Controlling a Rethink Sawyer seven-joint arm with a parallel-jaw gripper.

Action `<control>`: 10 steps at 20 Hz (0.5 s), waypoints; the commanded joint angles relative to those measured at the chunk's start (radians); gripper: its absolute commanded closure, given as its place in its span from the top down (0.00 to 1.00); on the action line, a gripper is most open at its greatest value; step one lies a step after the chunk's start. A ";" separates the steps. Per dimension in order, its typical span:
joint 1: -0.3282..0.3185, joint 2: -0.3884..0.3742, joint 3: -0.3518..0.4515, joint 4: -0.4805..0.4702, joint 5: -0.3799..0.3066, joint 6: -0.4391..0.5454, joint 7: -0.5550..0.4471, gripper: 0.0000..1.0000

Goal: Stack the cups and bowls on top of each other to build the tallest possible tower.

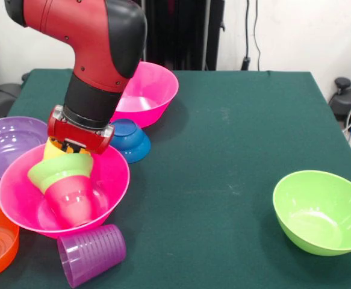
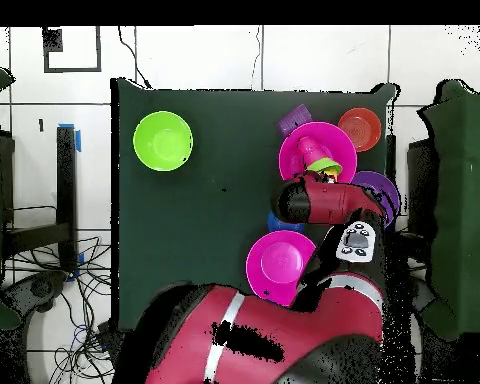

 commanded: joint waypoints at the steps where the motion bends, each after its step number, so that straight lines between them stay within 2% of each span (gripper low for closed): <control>1: -0.216 -0.094 0.297 0.122 0.080 0.264 -0.071 0.00; 7: -0.225 -0.103 0.307 0.132 0.050 0.254 -0.062 0.00; 10: -0.224 -0.123 0.311 0.138 0.045 0.280 -0.047 0.00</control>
